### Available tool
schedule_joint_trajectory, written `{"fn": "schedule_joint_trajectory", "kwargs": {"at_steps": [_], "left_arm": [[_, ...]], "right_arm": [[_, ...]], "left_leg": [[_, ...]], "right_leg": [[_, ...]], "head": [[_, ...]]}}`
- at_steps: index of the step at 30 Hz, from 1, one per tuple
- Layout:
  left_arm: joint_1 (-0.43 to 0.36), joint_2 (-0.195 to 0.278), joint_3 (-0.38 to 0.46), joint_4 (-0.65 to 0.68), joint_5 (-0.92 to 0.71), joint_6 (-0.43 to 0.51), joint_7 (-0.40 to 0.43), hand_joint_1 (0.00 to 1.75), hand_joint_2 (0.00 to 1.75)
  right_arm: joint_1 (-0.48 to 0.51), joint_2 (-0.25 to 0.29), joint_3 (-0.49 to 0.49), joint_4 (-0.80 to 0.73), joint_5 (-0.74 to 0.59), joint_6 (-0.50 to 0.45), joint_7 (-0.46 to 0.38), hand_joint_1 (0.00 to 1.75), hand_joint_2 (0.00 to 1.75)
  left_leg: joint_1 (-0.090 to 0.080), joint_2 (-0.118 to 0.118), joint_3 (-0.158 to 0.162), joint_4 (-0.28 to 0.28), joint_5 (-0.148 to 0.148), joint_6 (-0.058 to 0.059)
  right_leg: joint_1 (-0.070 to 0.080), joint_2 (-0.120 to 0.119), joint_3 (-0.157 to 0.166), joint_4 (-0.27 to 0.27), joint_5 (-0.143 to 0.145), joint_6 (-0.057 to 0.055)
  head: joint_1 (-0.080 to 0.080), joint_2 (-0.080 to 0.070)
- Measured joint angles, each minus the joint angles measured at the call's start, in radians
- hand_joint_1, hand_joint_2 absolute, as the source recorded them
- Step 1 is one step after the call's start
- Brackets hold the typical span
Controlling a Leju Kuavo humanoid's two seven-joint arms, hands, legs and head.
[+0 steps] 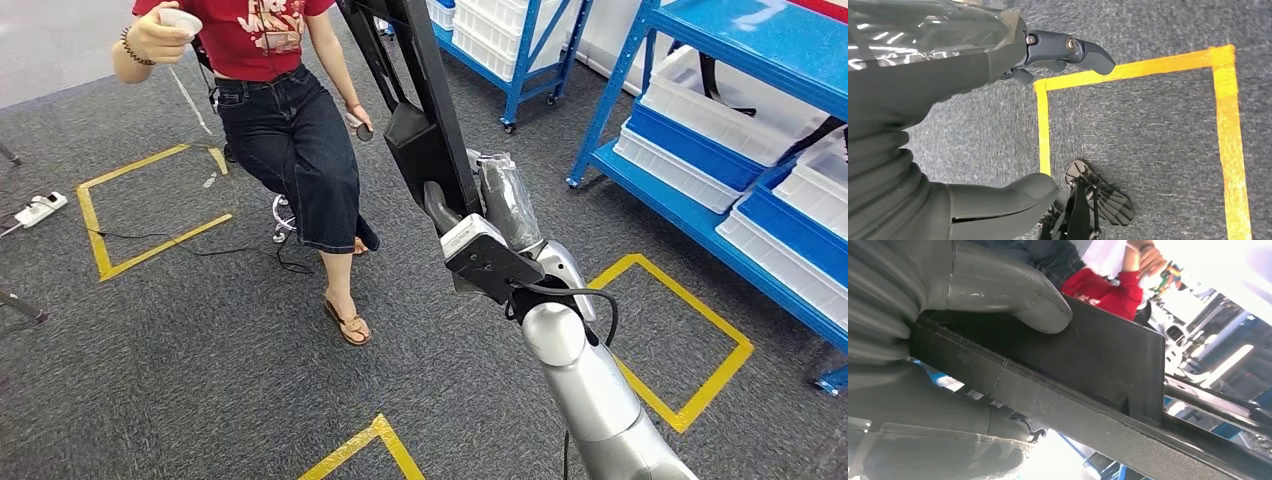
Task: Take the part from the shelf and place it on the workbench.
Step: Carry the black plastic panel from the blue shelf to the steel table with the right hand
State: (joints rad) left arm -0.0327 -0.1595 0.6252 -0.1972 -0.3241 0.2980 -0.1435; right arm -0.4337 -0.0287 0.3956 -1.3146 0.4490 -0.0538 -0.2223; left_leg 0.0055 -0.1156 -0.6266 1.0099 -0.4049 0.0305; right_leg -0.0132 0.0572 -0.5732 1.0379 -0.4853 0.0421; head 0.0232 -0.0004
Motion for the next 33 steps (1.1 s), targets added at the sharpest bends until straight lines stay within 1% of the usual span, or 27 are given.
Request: {"fn": "schedule_joint_trajectory", "kwargs": {"at_steps": [1,3,4,6,7,8,9,10,11,12,13,15,16,18,19,20,21,22,23,24,25,26,27,28,30,32,33], "left_arm": [[0.001,0.0,0.0,0.0,-0.001,0.0,0.002,0.0,1.75],[0.004,-0.001,0.0,0.0,-0.007,0.002,0.009,0.0,1.75],[0.006,-0.001,0.0,0.0,-0.01,0.004,0.013,0.0,1.75],[0.007,-0.001,0.0,0.0,-0.018,0.01,0.02,0.0,1.75],[0.006,0.0,0.0,0.0,-0.019,0.012,0.021,0.0,1.75],[0.005,0.0,0.0,0.0,-0.02,0.014,0.021,0.0,1.75],[0.005,-0.001,0.0,0.0,-0.02,0.014,0.02,0.0,1.75],[0.005,-0.001,0.0,0.0,-0.02,0.015,0.018,0.0,1.75],[0.005,-0.001,0.001,0.0,-0.02,0.014,0.016,0.0,1.75],[0.005,-0.001,0.003,0.0,-0.02,0.014,0.014,0.0,1.75],[0.005,-0.001,0.004,0.0,-0.02,0.014,0.012,0.0,1.75],[0.002,0.0,0.007,0.0,-0.021,0.014,0.01,0.0,1.75],[0.001,-0.001,0.008,0.0,-0.021,0.014,0.009,0.0,1.75],[0.0,-0.001,0.01,0.0,-0.023,0.014,0.011,0.0,1.75],[0.0,-0.001,0.01,0.0,-0.024,0.014,0.013,0.0,1.75],[0.0,-0.001,0.011,0.0,-0.025,0.015,0.015,0.0,1.75],[0.0,-0.001,0.012,0.0,-0.026,0.016,0.018,0.0,1.75],[-0.002,-0.002,0.012,0.0,-0.027,0.016,0.02,0.0,1.75],[-0.003,-0.002,0.012,0.0,-0.029,0.017,0.022,0.0,1.75],[-0.004,-0.002,0.013,0.0,-0.03,0.017,0.023,0.0,1.75],[-0.004,-0.003,0.013,0.0,-0.03,0.017,0.025,0.0,1.75],[-0.003,-0.003,0.014,0.0,-0.031,0.018,0.028,0.0,1.75],[-0.002,-0.003,0.014,0.0,-0.031,0.019,0.031,0.0,1.75],[-0.002,-0.003,0.015,0.0,-0.032,0.02,0.033,0.0,1.75],[-0.002,-0.005,0.015,0.0,-0.032,0.021,0.036,0.0,1.75],[-0.001,-0.008,0.015,0.0,-0.032,0.023,0.039,0.0,1.75],[0.001,-0.008,0.015,0.0,-0.032,0.024,0.04,0.0,1.75]], "right_arm": [[0.001,-0.001,-0.002,-0.002,0.001,0.0,0.0,1.54,1.75],[0.005,0.002,-0.004,-0.009,0.007,-0.001,0.001,1.54,1.75],[0.006,0.004,-0.006,-0.014,0.011,-0.002,0.002,1.54,1.75],[0.008,0.011,-0.008,-0.023,0.017,-0.004,0.001,1.54,1.75],[0.01,0.013,-0.011,-0.025,0.019,-0.005,0.001,1.54,1.75],[0.013,0.014,-0.014,-0.027,0.019,-0.006,0.0,1.54,1.75],[0.017,0.014,-0.017,-0.027,0.02,-0.007,0.0,1.54,1.75],[0.02,0.015,-0.019,-0.027,0.021,-0.007,0.0,1.54,1.75],[0.022,0.016,-0.02,-0.027,0.021,-0.007,0.0,1.54,1.75],[0.023,0.017,-0.02,-0.028,0.021,-0.007,0.0,1.54,1.75],[0.024,0.017,-0.02,-0.029,0.021,-0.007,0.0,1.54,1.75],[0.025,0.018,-0.021,-0.031,0.021,-0.007,0.0,1.54,1.75],[0.026,0.018,-0.022,-0.033,0.021,-0.007,0.0,1.54,1.75],[0.03,0.02,-0.022,-0.038,0.022,-0.007,0.0,1.54,1.75],[0.032,0.021,-0.022,-0.041,0.023,-0.008,0.0,1.54,1.75],[0.035,0.023,-0.022,-0.045,0.024,-0.008,0.0,1.54,1.75],[0.04,0.023,-0.022,-0.049,0.025,-0.008,-0.001,1.54,1.75],[0.045,0.021,-0.023,-0.053,0.026,-0.009,-0.001,1.54,1.75],[0.052,0.02,-0.024,-0.055,0.026,-0.009,-0.001,1.54,1.75],[0.06,0.018,-0.026,-0.057,0.027,-0.009,0.0,1.54,1.75],[0.067,0.016,-0.027,-0.058,0.029,-0.01,0.0,1.54,1.75],[0.073,0.015,-0.029,-0.061,0.03,-0.01,0.001,1.54,1.75],[0.078,0.014,-0.03,-0.066,0.032,-0.01,0.002,1.54,1.75],[0.08,0.014,-0.031,-0.072,0.034,-0.01,0.003,1.54,1.75],[0.081,0.013,-0.033,-0.083,0.035,-0.01,0.003,1.54,1.75],[0.082,0.013,-0.035,-0.09,0.037,-0.01,0.004,1.54,1.75],[0.083,0.013,-0.036,-0.093,0.038,-0.009,0.004,1.54,1.75]], "left_leg": [[0.0,-0.01,-0.003,0.0,0.001,-0.005],[0.003,-0.024,-0.009,-0.001,0.005,-0.017],[0.003,-0.015,-0.013,0.003,0.003,-0.022],[0.001,0.041,-0.042,0.061,-0.035,-0.03],[0.001,0.075,-0.071,0.12,-0.067,-0.034],[0.003,0.096,-0.105,0.191,-0.101,-0.039],[0.006,0.106,-0.136,0.252,-0.124,-0.043],[0.01,0.11,-0.152,0.284,-0.13,-0.046],[0.013,0.113,-0.147,0.276,-0.117,-0.049],[0.015,0.121,-0.122,0.229,-0.09,-0.05],[0.017,0.14,-0.08,0.157,-0.06,-0.051],[0.013,0.176,-0.015,0.042,-0.022,-0.044],[0.009,0.183,-0.002,0.018,-0.018,-0.038],[0.001,0.161,-0.003,0.013,-0.018,-0.022],[0.001,0.15,-0.002,0.009,-0.016,-0.014],[0.002,0.139,0.0,0.006,-0.013,-0.006],[0.004,0.129,0.002,0.003,-0.01,0.001],[0.005,0.118,0.003,0.001,-0.008,0.007],[0.005,0.105,0.002,0.001,-0.008,0.011],[0.003,0.091,0.002,0.001,-0.008,0.013],[0.002,0.075,0.001,0.001,-0.008,0.014],[0.001,0.06,0.002,0.002,-0.007,0.014],[0.0,0.045,0.002,0.002,-0.007,0.015],[-0.001,0.031,0.003,0.002,-0.006,0.014],[-0.003,0.006,0.002,0.003,-0.004,0.01],[-0.003,-0.015,-0.003,0.004,-0.001,0.002],[-0.003,-0.025,-0.006,0.003,0.001,-0.004]], "right_leg": [[0.002,0.007,0.01,-0.02,0.007,-0.005],[0.003,-0.012,0.014,-0.025,0.013,-0.019],[0.001,-0.022,0.015,-0.028,0.016,-0.025],[-0.005,-0.044,0.018,-0.034,0.021,-0.039],[-0.002,-0.055,0.018,-0.034,0.02,-0.043],[-0.001,-0.069,0.018,-0.034,0.019,-0.047],[0.001,-0.083,0.018,-0.034,0.018,-0.048],[0.002,-0.096,0.018,-0.033,0.017,-0.049],[0.002,-0.109,0.018,-0.033,0.016,-0.049],[0.002,-0.121,0.019,-0.033,0.015,-0.047],[0.002,-0.131,0.021,-0.032,0.013,-0.044],[0.009,-0.15,0.024,-0.031,0.006,-0.033],[0.012,-0.158,0.027,-0.031,0.003,-0.027],[0.014,-0.177,0.033,-0.033,-0.002,-0.014],[0.012,-0.172,0.033,-0.029,-0.006,-0.009],[0.01,-0.154,0.028,-0.014,-0.017,-0.006],[0.008,-0.127,0.012,0.022,-0.036,-0.006],[0.006,-0.095,-0.018,0.083,-0.064,-0.01],[0.006,-0.075,-0.053,0.155,-0.093,-0.016],[0.006,-0.065,-0.088,0.225,-0.117,-0.018],[0.007,-0.06,-0.112,0.268,-0.128,-0.017],[0.007,-0.058,-0.117,0.269,-0.12,-0.013],[0.007,-0.055,-0.104,0.23,-0.098,-0.008],[0.007,-0.045,-0.074,0.16,-0.067,-0.003],[0.009,-0.007,-0.013,0.021,-0.01,-0.003],[0.014,0.01,0.013,-0.029,0.012,-0.013],[0.015,0.0,0.015,-0.031,0.015,-0.018]], "head": [[0.0,0.0],[0.0,0.0],[0.0,0.0],[-0.002,0.0],[-0.003,0.0],[-0.005,0.0],[-0.004,0.0],[-0.004,0.0],[-0.004,0.0],[-0.004,0.0],[-0.004,0.0],[-0.003,0.0],[-0.001,0.0],[0.001,0.0],[0.002,0.0],[0.001,0.0],[0.002,0.0],[0.002,0.0],[0.002,0.0],[0.003,0.0],[0.003,0.0],[0.003,0.0],[0.003,0.0],[0.003,0.0],[0.003,0.0],[0.002,0.0],[0.002,0.0]]}}
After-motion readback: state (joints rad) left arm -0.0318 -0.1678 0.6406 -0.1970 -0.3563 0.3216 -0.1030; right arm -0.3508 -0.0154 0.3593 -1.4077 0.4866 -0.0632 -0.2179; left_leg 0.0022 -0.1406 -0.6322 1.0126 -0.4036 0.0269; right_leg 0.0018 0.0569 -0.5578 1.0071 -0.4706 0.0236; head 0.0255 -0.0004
